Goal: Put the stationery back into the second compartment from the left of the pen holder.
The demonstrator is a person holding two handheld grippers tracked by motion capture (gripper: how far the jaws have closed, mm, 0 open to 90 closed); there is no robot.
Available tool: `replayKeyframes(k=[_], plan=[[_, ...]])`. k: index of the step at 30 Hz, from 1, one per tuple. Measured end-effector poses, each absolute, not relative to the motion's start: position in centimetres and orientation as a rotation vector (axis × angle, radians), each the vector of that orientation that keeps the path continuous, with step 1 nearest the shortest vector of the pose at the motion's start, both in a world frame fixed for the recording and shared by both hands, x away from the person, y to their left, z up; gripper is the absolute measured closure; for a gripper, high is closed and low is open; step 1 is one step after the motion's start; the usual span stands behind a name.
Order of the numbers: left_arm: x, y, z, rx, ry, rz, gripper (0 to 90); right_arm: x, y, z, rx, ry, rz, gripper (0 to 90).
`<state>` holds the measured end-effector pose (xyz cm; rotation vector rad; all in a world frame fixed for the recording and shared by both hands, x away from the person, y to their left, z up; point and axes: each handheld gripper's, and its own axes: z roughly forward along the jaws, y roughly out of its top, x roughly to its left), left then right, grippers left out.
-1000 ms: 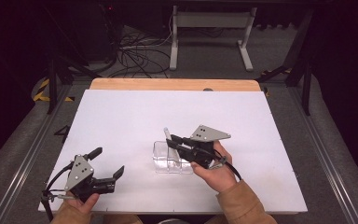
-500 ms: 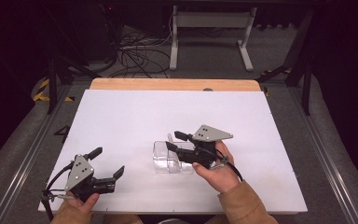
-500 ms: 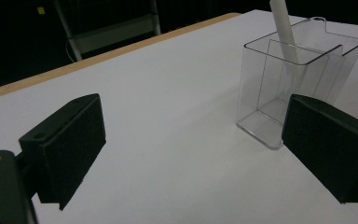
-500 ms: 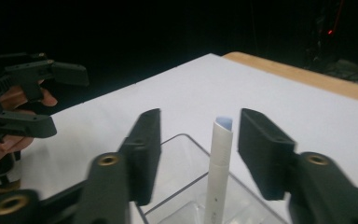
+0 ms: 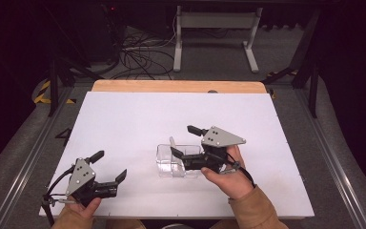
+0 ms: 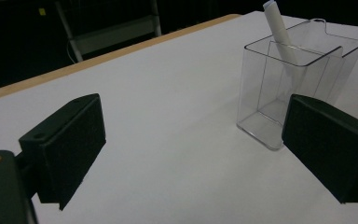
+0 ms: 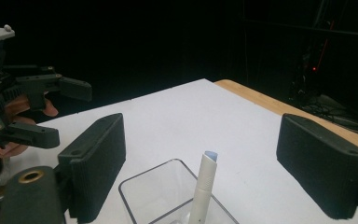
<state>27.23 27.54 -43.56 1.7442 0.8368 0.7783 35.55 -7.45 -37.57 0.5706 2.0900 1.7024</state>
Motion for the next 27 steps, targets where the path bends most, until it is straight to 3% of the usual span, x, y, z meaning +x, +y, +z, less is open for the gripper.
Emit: replayKeyframes(k=[27], plan=[[27.1,27.7,-43.4,1.729,0.832,0.787,6.6,35.5,-9.7,-36.3,0.552,2.034,1.742,14.9]])
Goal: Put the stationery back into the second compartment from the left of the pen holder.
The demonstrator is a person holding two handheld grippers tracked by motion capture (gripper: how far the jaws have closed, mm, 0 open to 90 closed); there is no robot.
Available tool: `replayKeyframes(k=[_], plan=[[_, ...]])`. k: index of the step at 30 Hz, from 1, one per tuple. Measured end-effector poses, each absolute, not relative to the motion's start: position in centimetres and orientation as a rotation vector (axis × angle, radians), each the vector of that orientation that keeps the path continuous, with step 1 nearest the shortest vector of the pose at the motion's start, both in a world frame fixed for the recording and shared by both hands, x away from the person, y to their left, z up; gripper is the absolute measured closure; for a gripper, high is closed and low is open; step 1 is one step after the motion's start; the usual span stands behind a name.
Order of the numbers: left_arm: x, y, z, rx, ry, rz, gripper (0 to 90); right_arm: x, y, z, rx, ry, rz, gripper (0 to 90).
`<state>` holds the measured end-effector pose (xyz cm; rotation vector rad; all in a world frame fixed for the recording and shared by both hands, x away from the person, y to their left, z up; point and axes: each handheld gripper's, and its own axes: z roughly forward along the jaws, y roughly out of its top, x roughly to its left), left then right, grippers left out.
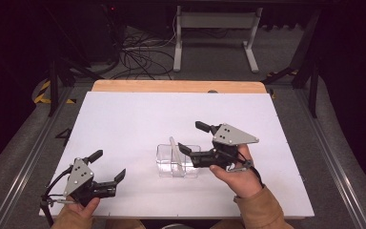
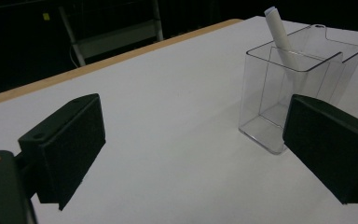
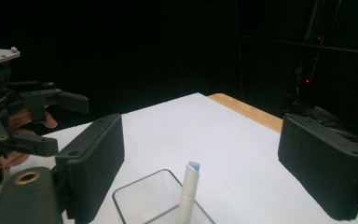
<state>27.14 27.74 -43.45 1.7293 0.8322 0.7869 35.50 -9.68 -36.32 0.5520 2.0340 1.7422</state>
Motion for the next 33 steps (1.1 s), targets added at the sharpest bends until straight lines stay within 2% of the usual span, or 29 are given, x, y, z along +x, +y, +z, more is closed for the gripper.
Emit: replayKeyframes(k=[7,17,26,33], plan=[[27.2,27.8,-43.4,1.729,0.834,0.793,6.6,35.6,-12.1,-35.9,0.568,2.034,1.730,9.1],[27.2,27.9,-43.3,1.723,0.835,0.790,6.6,36.0,-14.9,-36.5,0.626,2.024,1.722,8.6],[27.2,27.9,-43.3,1.727,0.832,0.795,6.6,36.0,-17.9,-38.3,0.651,2.030,1.656,8.7],[27.2,27.9,-43.3,1.725,0.829,0.795,6.6,35.5,-20.4,-41.1,0.679,2.030,1.623,8.7]])
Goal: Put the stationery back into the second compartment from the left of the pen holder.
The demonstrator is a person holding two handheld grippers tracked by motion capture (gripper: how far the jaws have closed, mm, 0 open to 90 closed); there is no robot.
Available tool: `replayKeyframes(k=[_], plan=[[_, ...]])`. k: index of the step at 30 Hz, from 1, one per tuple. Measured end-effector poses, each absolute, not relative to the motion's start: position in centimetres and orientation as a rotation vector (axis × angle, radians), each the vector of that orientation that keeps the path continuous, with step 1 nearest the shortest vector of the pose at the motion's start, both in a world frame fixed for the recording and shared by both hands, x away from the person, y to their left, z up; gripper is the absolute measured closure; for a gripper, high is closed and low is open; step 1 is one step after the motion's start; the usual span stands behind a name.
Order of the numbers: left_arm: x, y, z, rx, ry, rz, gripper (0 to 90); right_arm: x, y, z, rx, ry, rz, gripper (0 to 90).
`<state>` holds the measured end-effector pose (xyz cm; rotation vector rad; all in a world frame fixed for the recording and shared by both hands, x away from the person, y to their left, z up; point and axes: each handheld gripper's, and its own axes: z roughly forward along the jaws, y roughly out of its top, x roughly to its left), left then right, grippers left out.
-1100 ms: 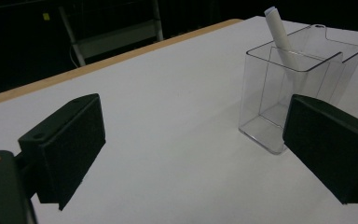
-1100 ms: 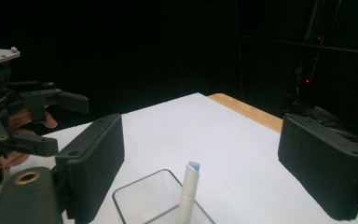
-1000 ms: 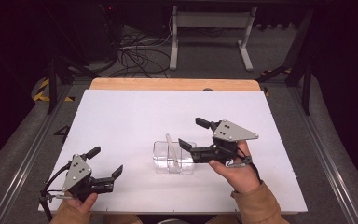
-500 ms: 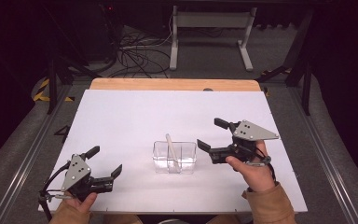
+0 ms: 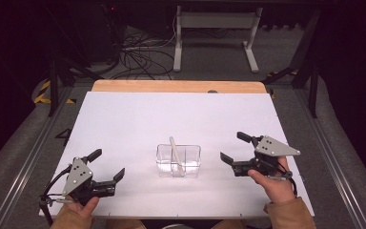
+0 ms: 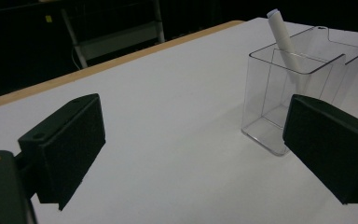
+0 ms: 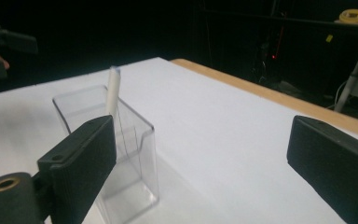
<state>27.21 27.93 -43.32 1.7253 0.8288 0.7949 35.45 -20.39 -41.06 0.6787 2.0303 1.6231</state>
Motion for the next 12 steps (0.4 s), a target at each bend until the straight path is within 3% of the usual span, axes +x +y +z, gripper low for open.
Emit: replayKeyframes(k=[12], plan=[[27.5,27.9,-43.6,1.729,0.821,0.787,6.4,34.6,-23.2,-44.7,0.789,2.032,1.571,9.9]])
